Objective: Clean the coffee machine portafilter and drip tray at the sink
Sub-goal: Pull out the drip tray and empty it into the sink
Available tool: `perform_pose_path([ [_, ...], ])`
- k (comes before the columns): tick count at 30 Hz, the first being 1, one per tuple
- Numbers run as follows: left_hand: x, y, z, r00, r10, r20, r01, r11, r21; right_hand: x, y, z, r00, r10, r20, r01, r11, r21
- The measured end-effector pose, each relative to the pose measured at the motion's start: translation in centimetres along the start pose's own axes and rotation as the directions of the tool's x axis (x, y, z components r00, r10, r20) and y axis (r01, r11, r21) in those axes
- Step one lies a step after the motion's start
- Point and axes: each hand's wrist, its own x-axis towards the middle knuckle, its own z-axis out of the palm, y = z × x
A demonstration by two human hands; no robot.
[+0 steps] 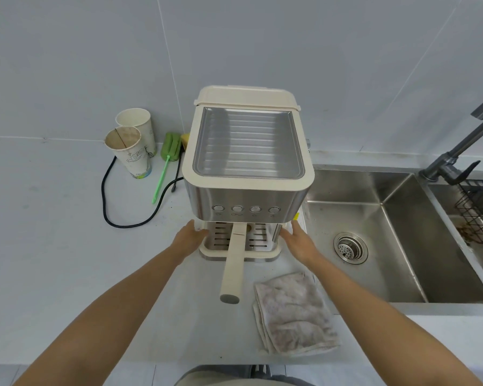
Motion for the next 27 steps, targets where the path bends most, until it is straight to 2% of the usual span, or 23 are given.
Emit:
perform_pose_path([
  [5, 0.5, 0.1, 0.9, 0.999, 0.013, -0.035, -0.014, 0.999, -0.031, 0.4, -0.1, 2.1, 1.0, -0.018, 0.006, 0.018, 1.0, 0.013],
  [11, 0.2, 0.4, 1.5, 1.0, 0.013, -0.022, -0.015, 0.997, -0.073, 1.2, 0.2, 3.5, 0.993, 0.101, -0.055, -0.101, 0.995, 0.013],
  [18, 0.8, 0.7, 1.4, 0.999, -0.032, -0.023, 0.028, 0.987, -0.155, 1.4, 0.3, 3.8, 0.993, 0.102, -0.057, -0.1, 0.995, 0.023],
  [27, 0.2, 0.6, 0.8, 0.998, 0.016, -0.058, -0.024, 0.991, -0.129, 0.7, 0.0, 3.1, 0.995, 0.083, -0.051, -0.084, 0.996, -0.006],
])
